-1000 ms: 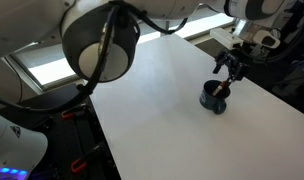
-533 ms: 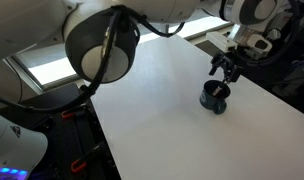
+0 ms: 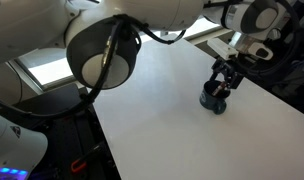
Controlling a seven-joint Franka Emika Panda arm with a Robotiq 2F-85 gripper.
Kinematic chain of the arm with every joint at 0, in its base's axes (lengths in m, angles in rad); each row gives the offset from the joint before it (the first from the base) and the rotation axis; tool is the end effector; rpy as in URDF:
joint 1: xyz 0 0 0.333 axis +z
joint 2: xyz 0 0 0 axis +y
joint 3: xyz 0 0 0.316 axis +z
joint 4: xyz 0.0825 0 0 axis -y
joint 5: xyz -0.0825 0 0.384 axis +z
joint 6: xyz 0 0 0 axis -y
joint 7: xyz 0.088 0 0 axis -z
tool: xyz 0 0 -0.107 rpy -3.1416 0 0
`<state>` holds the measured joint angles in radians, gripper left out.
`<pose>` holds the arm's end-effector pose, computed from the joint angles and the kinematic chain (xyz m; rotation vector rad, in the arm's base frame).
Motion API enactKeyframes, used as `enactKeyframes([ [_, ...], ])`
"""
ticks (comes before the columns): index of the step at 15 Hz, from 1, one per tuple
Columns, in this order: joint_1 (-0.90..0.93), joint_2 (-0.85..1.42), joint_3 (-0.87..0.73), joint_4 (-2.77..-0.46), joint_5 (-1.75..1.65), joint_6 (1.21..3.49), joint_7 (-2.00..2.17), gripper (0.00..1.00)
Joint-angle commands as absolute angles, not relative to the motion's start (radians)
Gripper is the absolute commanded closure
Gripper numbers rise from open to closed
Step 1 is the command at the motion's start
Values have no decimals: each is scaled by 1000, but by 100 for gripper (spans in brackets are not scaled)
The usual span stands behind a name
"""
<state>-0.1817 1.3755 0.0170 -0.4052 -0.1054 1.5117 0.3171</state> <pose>0.7613 -0.1468 0.1880 2.9205 -0.7228 -0.3965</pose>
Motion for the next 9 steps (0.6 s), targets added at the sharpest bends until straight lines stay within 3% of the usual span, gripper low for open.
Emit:
enactKeyframes([
  [1,-190,1365,15,-422,-106,1521,317,0],
  [9,-203,1358,20,-425,-102,1513,305,0],
])
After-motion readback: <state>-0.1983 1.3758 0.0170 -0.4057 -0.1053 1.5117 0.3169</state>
